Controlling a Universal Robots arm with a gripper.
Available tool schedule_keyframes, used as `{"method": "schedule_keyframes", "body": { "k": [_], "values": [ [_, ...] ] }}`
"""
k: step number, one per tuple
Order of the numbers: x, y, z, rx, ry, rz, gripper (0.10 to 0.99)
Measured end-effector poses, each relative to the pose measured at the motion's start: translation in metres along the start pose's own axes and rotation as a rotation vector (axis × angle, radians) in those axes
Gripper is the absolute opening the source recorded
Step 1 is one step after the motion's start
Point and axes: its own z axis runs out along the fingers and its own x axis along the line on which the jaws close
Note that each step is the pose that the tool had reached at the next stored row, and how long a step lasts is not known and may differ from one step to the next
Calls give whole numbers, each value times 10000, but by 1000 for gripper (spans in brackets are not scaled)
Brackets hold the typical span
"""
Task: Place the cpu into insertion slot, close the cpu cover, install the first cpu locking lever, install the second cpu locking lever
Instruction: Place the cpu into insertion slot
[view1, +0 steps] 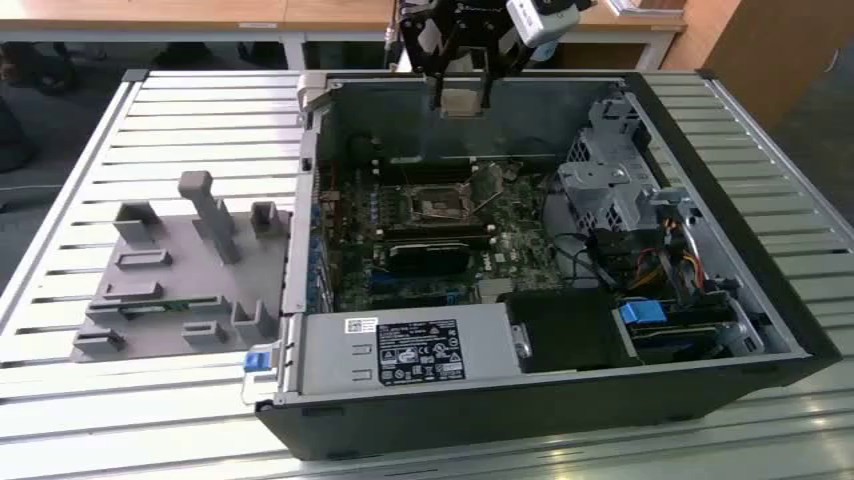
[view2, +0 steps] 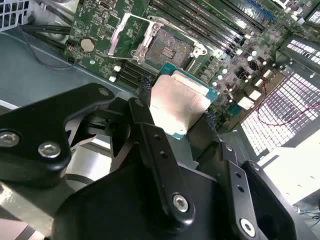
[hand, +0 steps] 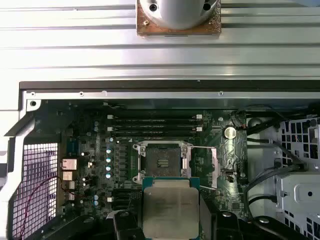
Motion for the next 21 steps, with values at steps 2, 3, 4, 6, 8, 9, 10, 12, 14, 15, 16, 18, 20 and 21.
{"method": "schedule_keyframes", "body": {
  "k": [2, 3, 4, 6, 8, 9, 10, 12, 14, 15, 16, 18, 20, 21],
  "values": [
    [0, 0, 0, 1, 0, 0, 541],
    [0, 0, 0, 0, 0, 0, 541],
    [0, 0, 0, 1, 0, 0, 541],
    [0, 0, 0, 1, -1, 12, 541],
    [0, 0, 0, 0, -2, 29, 541],
    [0, 0, 0, -1, -3, 37, 541],
    [0, 0, 0, 0, -4, 46, 541],
    [0, 0, 0, 0, -5, 68, 541],
    [0, 0, 0, -2, -8, 91, 541],
    [0, 0, 0, -1, -9, 102, 541],
    [0, 0, -1, -1, -10, 115, 541],
    [0, 0, 0, -2, -13, 154, 541],
    [0, 0, 0, -3, -17, 195, 541],
    [0, 0, 0, -3, -19, 218, 541]
  ]
}}
